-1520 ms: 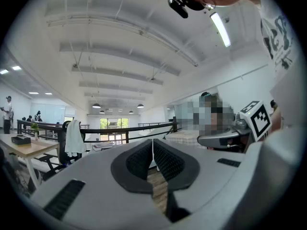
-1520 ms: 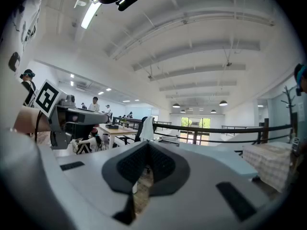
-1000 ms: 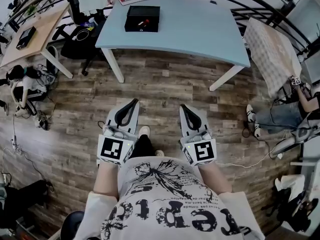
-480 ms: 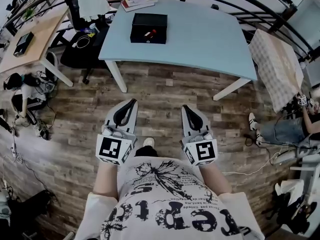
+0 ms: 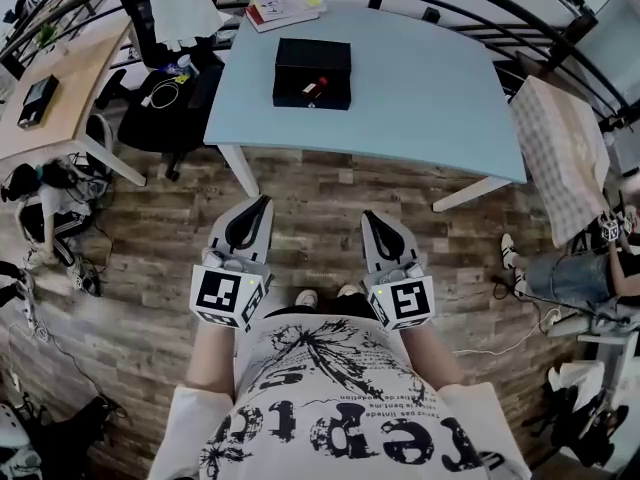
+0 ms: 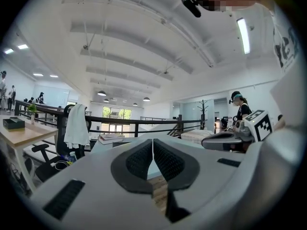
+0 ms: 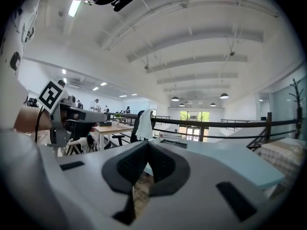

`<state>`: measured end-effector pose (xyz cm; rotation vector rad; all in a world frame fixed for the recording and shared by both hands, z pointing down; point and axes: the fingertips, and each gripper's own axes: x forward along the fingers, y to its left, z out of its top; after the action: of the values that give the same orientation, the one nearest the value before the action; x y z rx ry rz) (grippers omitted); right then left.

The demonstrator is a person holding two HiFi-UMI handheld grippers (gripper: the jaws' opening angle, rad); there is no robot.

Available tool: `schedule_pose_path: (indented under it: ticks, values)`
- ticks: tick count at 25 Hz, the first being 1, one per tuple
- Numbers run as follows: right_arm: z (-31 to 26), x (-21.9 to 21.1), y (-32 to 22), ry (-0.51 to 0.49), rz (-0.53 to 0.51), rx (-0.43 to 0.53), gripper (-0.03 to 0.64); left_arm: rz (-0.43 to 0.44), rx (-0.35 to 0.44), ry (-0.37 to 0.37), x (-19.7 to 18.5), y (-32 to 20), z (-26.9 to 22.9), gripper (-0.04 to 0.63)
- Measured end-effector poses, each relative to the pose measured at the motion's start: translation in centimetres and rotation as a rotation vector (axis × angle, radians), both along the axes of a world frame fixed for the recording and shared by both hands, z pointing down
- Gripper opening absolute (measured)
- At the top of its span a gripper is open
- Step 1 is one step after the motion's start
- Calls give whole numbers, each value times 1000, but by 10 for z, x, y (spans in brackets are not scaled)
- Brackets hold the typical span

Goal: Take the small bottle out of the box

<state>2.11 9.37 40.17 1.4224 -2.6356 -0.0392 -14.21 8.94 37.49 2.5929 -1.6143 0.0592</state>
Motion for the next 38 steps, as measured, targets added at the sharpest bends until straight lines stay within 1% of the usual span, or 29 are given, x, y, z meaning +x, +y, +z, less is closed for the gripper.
schedule_pose_path:
  ticks: [5, 10, 13, 18, 22, 25, 28, 30, 34, 38]
  values:
    - [14, -9, -46, 2, -22, -17, 8, -19, -21, -11, -7, -41, 14, 23]
    - [16, -10, -107, -7, -55, -16, 8, -43, -49, -26, -5, -94, 23, 23]
    - [16, -5, -150, -15, -68, -17, 9, -54, -63, -32, 1, -131, 26, 23]
    - [6, 3, -232, -12, -119, -1, 9, -56, -117, -57, 19, -207, 32, 23]
    - [8, 16, -294, -11, -142, -15, 8, -84, -137, -60, 33, -267, 38, 23]
    - [14, 24, -329, -7, -158, -26, 8, -102, -160, -70, 40, -305, 49, 23]
    - [20, 29, -354, 1, -169, -39, 9, -116, -214, -88, 45, -334, 67, 23]
    - [23, 30, -366, 3, -163, -54, 8, -102, -269, -109, 49, -349, 82, 23]
    - [31, 28, -386, 13, -140, -79, 8, -54, -371, -159, 51, -380, 113, 23]
    - [41, 27, -408, 13, -73, -111, 8, 29, -492, -198, 52, -412, 151, 25]
